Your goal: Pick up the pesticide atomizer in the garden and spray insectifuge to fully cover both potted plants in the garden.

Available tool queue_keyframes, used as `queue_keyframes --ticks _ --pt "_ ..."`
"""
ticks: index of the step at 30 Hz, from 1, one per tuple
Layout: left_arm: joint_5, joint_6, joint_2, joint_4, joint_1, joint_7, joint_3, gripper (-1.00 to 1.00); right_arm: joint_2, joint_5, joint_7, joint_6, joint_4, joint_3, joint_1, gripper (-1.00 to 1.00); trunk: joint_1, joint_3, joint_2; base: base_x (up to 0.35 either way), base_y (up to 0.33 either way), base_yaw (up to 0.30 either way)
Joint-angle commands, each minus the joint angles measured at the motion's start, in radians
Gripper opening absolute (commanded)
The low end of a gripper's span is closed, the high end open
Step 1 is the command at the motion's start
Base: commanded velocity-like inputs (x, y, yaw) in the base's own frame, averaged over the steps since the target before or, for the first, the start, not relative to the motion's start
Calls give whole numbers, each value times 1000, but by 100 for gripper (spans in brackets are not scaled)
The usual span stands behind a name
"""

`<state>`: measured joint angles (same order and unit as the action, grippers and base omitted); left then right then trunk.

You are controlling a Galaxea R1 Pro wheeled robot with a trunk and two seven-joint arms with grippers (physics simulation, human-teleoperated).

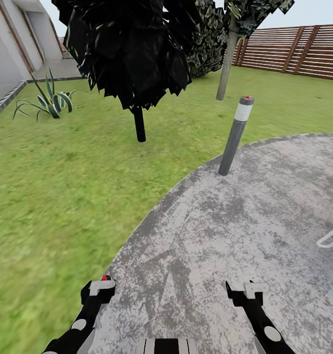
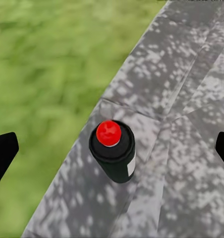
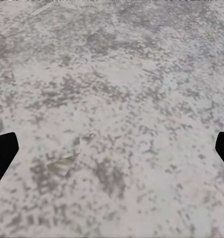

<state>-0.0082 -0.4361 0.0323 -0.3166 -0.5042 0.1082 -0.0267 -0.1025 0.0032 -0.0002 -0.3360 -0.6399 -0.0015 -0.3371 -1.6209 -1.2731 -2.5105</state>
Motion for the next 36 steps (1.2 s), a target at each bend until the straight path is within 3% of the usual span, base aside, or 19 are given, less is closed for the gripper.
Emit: queue_keyframes --ticks 1,11,36 --pt "0 -3 0 0 0 5 -1 100 1 0 0 -3 0 0 0 100 0 -1 0 0 0 0" --pt "0 -4 -1 -5 0 5 4 100 2 -1 1 -2 -1 0 0 100 0 -3 0 0 0 71" --pt "-1 -4 -5 -3 0 5 5 100 7 0 2 -1 0 0 0 100 -11 -132 -6 0 0 2"
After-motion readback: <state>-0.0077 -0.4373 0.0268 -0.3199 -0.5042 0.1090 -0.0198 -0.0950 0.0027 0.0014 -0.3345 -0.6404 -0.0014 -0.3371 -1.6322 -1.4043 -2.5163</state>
